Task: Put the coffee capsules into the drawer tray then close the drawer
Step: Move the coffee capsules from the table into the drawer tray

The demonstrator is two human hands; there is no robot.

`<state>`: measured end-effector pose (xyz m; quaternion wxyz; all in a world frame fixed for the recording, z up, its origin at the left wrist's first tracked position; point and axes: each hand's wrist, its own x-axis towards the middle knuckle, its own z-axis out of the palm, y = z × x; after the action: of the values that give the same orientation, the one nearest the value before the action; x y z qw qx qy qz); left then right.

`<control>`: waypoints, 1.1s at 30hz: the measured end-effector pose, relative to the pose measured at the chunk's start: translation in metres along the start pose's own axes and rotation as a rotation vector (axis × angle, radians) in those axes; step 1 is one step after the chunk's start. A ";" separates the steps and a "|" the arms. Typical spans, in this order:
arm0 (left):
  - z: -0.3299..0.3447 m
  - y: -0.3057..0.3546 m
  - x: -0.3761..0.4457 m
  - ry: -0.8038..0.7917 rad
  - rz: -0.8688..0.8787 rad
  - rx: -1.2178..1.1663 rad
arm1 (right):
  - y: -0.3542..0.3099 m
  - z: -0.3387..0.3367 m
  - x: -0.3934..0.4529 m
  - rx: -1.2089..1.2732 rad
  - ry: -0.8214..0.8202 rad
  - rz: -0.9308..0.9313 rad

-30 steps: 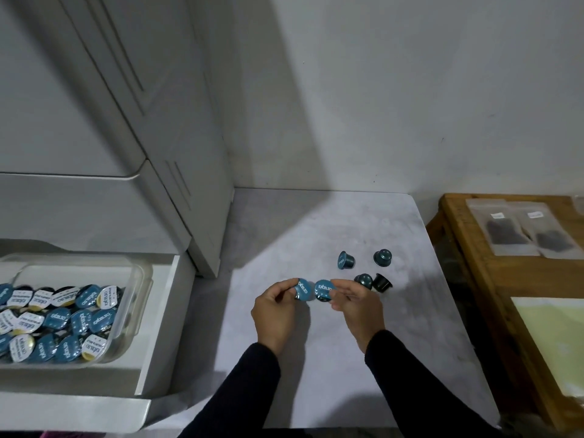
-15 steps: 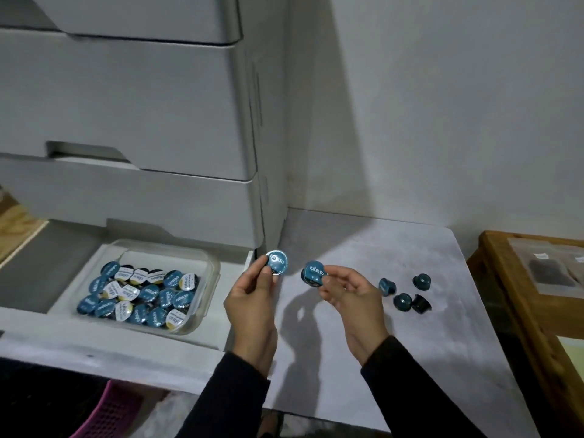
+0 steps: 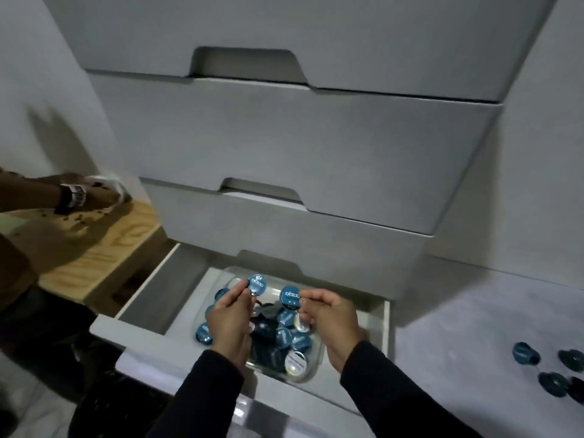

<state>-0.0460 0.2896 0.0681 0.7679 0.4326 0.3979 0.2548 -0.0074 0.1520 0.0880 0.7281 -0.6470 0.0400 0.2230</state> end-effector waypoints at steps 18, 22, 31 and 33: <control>-0.014 0.024 0.135 -0.168 -0.152 0.603 | 0.045 0.103 0.093 -0.209 0.322 0.113; -0.012 0.024 0.135 -0.208 -0.147 0.689 | 0.048 0.097 0.098 -0.314 0.328 0.123; -0.009 0.025 0.139 -0.285 -0.010 0.949 | 0.050 0.088 0.104 -0.407 0.303 0.148; -0.009 0.027 0.140 -0.278 0.043 0.991 | 0.050 0.088 0.104 -0.413 0.293 0.151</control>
<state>0.0224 0.4103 0.0343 0.5110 0.7823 0.3562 -0.0085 0.0471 0.2681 0.0194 0.5482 -0.8025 0.1467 0.1843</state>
